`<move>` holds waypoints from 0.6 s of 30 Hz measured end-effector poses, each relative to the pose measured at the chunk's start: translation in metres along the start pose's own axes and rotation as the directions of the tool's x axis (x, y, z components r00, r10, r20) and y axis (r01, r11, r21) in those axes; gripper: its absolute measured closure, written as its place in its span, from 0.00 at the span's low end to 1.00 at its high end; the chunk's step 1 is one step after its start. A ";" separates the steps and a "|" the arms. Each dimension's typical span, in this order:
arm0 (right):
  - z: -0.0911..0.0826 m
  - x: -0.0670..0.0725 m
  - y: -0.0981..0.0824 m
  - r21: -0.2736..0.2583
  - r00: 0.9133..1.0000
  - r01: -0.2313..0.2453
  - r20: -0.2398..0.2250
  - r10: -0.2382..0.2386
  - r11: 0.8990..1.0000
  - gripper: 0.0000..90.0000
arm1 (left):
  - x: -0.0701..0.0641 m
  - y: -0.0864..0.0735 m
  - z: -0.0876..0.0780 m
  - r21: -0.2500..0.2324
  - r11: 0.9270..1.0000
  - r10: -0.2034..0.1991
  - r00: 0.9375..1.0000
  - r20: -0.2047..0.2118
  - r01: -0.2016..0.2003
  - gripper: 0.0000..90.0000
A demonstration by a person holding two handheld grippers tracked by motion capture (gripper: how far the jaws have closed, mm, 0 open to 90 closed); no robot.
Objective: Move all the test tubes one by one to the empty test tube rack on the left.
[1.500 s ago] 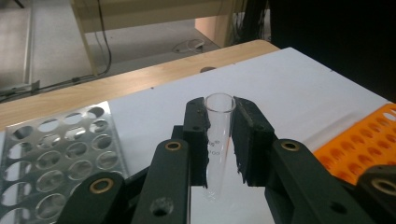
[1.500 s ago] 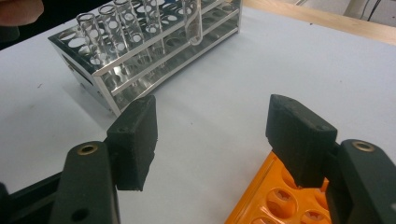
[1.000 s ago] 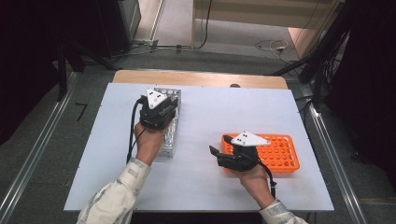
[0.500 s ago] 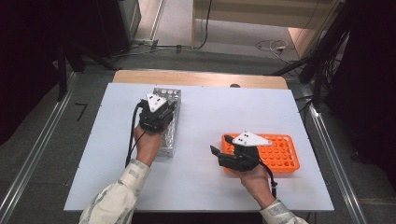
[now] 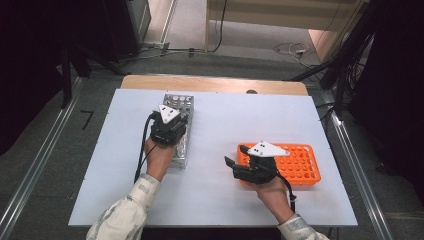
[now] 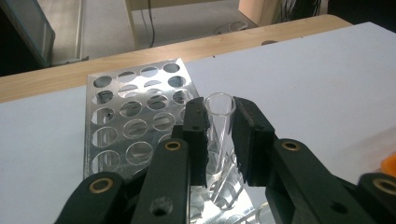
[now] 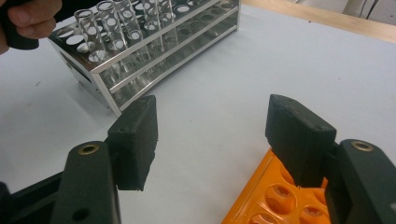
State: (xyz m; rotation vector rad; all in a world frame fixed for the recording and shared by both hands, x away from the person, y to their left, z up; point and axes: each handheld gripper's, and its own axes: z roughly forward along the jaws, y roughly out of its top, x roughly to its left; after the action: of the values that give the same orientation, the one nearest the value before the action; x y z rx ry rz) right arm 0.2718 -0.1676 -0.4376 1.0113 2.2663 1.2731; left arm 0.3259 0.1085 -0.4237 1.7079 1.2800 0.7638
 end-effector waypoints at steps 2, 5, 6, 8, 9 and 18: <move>0.000 0.000 0.000 0.000 1.000 0.001 -0.001 -0.001 1.000 0.37 | 0.000 0.000 0.000 0.004 1.000 -0.003 1.000 0.003 0.003 0.83; 0.000 0.000 0.000 0.003 1.000 0.003 -0.001 -0.003 1.000 0.37 | 0.000 0.000 0.000 0.005 1.000 -0.007 1.000 0.010 0.007 0.82; 0.000 0.000 0.000 0.003 1.000 0.003 0.000 -0.003 1.000 0.37 | 0.000 0.000 0.000 0.004 1.000 -0.008 1.000 0.010 0.008 0.82; 0.000 0.000 0.000 0.003 1.000 0.003 0.000 -0.003 1.000 0.37 | 0.000 0.000 0.000 0.004 1.000 -0.012 1.000 0.013 0.012 0.82; 0.000 0.000 0.000 0.003 1.000 0.002 0.000 -0.002 1.000 0.37 | 0.001 0.001 0.000 0.004 1.000 -0.015 1.000 0.015 0.015 0.81; 0.000 -0.001 0.000 0.002 1.000 0.002 0.003 -0.002 1.000 0.37 | 0.003 0.003 -0.007 -0.009 0.999 -0.042 0.998 0.038 0.043 0.73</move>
State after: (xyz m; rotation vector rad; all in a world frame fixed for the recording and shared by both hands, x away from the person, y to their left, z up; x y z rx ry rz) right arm 0.2722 -0.1683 -0.4381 1.0112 2.2665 1.2674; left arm 0.3215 0.1126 -0.4180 1.6740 1.2802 0.7084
